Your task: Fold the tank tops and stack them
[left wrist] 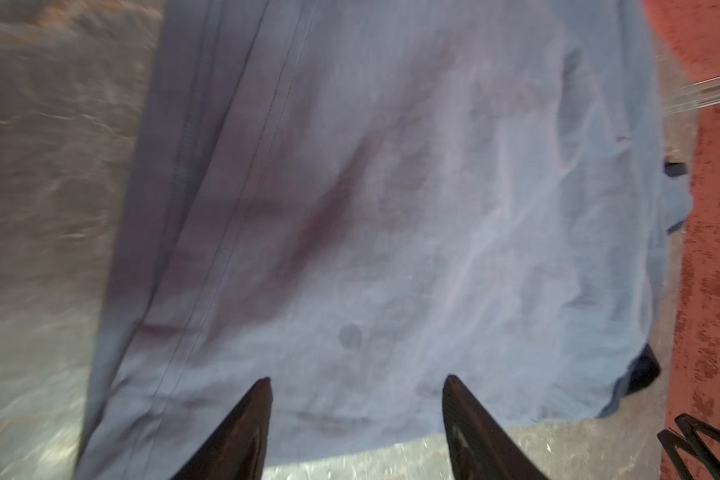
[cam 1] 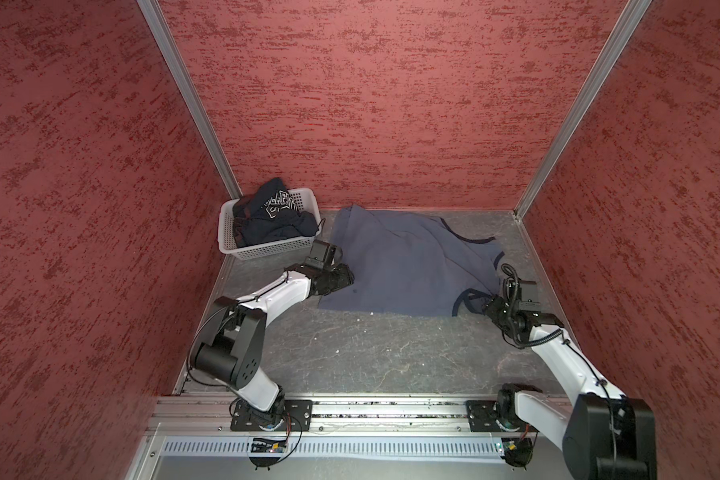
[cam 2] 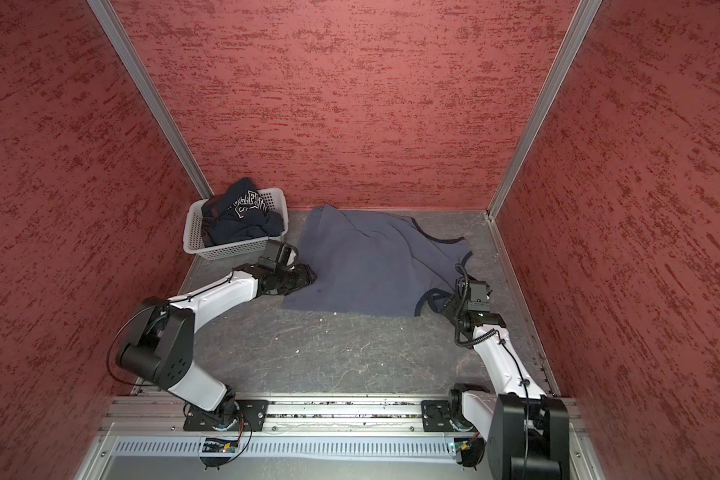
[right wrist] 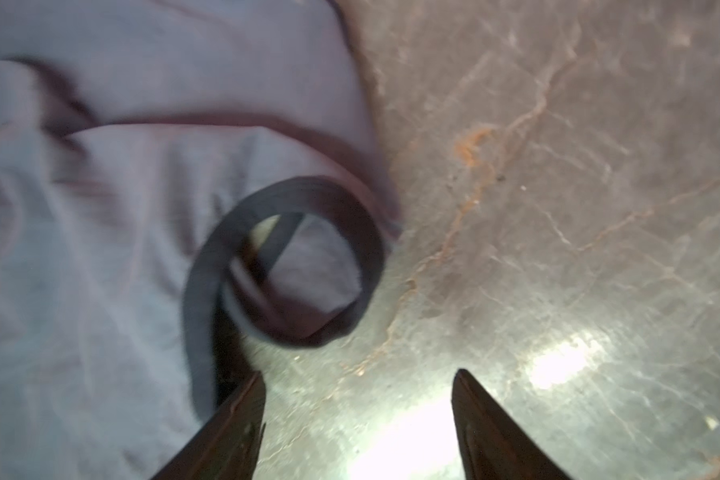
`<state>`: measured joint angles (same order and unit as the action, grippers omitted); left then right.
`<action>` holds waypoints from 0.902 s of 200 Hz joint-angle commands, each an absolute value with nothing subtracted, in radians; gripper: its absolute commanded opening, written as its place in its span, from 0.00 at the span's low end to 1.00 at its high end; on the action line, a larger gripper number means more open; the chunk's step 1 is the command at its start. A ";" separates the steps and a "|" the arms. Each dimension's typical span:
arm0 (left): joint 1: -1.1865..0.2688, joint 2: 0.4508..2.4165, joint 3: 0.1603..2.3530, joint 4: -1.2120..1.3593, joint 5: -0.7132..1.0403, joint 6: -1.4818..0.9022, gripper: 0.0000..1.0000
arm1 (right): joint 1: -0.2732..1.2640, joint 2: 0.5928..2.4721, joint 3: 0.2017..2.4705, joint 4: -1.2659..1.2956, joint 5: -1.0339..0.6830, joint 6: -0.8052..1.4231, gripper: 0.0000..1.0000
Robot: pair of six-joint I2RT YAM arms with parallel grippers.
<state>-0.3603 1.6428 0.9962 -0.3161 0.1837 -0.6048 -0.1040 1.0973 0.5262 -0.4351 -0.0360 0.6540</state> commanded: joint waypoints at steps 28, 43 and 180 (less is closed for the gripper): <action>-0.361 1.767 1.036 -0.221 0.218 -0.632 0.66 | -0.132 1.210 0.492 -0.232 -0.090 0.714 0.57; -0.358 1.793 1.035 -0.210 0.220 -0.637 0.66 | -0.133 1.249 0.502 -0.215 -0.105 0.716 0.52; -0.289 1.767 0.839 -0.111 0.181 -0.712 0.66 | -0.129 1.162 0.645 -0.390 0.265 0.568 0.00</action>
<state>-0.3035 1.7630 0.8970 -0.0334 0.2390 -0.6918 -0.1284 1.2629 0.5476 -0.2810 0.0349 0.6479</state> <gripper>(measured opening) 0.660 0.050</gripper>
